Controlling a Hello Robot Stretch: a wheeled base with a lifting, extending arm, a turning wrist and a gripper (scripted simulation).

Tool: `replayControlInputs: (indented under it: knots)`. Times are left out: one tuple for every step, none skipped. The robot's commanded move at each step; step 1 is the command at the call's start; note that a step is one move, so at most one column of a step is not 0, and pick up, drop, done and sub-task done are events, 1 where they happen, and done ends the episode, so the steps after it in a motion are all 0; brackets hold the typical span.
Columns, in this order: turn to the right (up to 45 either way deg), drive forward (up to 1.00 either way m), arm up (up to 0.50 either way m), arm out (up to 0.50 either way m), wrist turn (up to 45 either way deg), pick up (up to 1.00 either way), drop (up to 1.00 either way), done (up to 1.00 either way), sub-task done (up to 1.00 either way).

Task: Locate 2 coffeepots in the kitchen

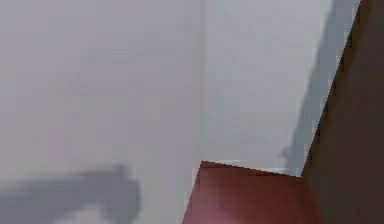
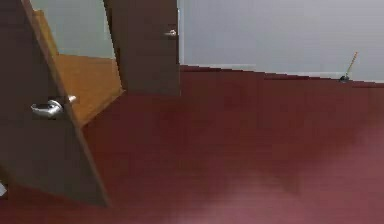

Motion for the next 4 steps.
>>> replayControlInputs:
  knots:
    - [45.0, 0.00, 0.00, 0.00, 0.0, 0.00, 0.00, 0.00, 0.00]
    - [45.0, 0.00, 0.00, 0.00, 0.0, 0.00, 0.00, 0.00, 0.00]
    - [12.0, 0.00, 0.00, 0.00, 0.0, 0.00, 0.00, 0.00, 0.00]
    - [0.0, 0.15, 0.00, 0.00, 0.0, 0.00, 0.00, 0.00, 0.00]
